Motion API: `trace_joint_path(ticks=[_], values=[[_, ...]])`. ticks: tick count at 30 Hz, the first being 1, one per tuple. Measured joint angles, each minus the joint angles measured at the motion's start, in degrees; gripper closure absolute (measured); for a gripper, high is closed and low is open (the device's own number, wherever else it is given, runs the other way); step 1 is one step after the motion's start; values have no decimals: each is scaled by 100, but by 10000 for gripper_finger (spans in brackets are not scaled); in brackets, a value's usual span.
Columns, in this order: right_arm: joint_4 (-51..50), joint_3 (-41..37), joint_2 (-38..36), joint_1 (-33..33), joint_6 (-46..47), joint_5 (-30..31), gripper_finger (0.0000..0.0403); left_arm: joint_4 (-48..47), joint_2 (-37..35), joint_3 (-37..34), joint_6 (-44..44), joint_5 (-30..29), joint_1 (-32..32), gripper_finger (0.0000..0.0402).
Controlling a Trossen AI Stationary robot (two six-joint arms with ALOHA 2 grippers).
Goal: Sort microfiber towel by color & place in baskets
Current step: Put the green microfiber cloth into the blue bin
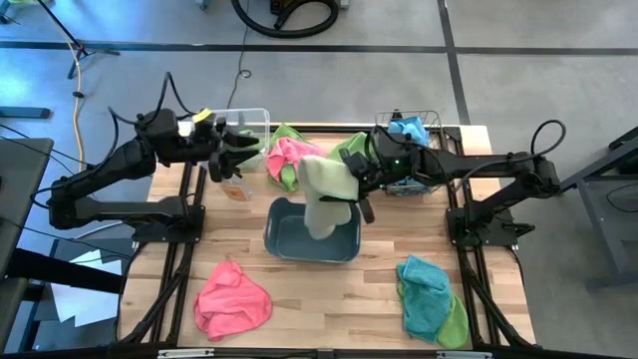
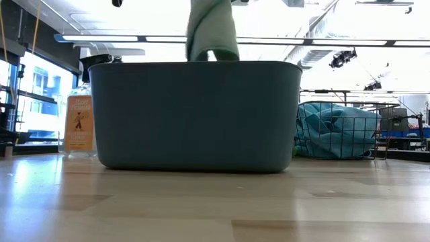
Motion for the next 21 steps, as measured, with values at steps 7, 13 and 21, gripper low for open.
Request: trace_joint_path(ticks=[7,13,21], values=[[-157,9,348,349,-3,491,403,133,-187,0,522,213,-44,212],[-162,9,891,545,-104,1523,403,129,-346,2,944,197,-44,212],[-327,24,1003,260,556,1884,403,121,-501,2,953,196,-44,212]])
